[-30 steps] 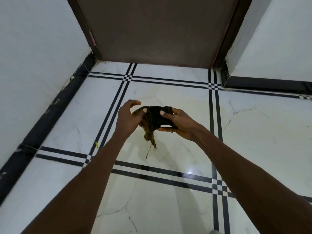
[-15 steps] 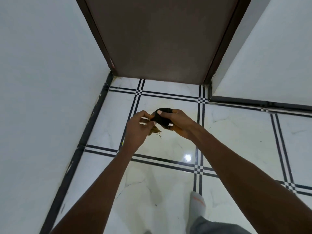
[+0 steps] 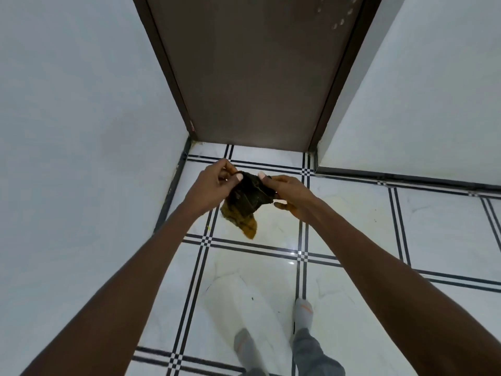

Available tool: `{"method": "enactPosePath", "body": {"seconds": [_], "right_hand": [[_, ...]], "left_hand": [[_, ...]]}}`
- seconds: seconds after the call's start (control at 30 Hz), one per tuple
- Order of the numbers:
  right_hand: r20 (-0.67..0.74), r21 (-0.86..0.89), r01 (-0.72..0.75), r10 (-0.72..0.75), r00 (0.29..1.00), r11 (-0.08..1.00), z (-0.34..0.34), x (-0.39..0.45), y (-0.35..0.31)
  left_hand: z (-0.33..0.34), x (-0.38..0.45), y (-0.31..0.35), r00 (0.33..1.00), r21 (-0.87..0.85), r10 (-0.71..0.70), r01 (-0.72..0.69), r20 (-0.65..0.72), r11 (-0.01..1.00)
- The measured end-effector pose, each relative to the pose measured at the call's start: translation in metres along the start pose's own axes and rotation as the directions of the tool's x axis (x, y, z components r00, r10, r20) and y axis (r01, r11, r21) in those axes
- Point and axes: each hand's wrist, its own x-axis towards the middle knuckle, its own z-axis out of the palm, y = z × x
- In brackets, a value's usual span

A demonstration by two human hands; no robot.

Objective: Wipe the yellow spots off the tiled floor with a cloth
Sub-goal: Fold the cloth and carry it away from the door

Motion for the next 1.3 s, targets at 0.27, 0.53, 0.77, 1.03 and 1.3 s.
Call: {"method": "enactPosePath", "body": {"seconds": [0.27, 0.53, 0.77, 1.03, 1.3], "right_hand": [[0.33, -0.322, 0.421, -0.317, 0.889, 0.848, -0.009, -0.059, -0.032], [0.473, -0.124, 0.452, -0.348, 0.81, 0.883, -0.006, -0.076, -0.056], [0.408, -0.153, 0.433, -0.342, 0.846, 0.888, -0.008, -0.096, -0.056], [0.395, 0.0, 0.355, -0.326, 0.859, 0.935, -0.017, -0.121, -0.037], [0.343, 0.297, 0.162, -0.263, 0.902, 0.941, -0.031, -0.136, -0.033]], "left_hand": [[-0.028, -0.03, 0.076, 0.994, 0.13, 0.111, -0.111, 0.009, 0.985], [-0.069, -0.053, 0.127, 0.993, 0.183, 0.115, -0.113, -0.003, 0.977], [-0.075, -0.067, 0.141, 0.986, 0.301, 0.15, -0.123, -0.068, 0.946], [-0.067, -0.057, 0.152, 0.989, 0.177, 0.016, 0.011, -0.15, 0.984], [0.0, -0.073, 0.081, 0.938, -0.213, -0.236, 0.184, -0.254, 0.96]]}}
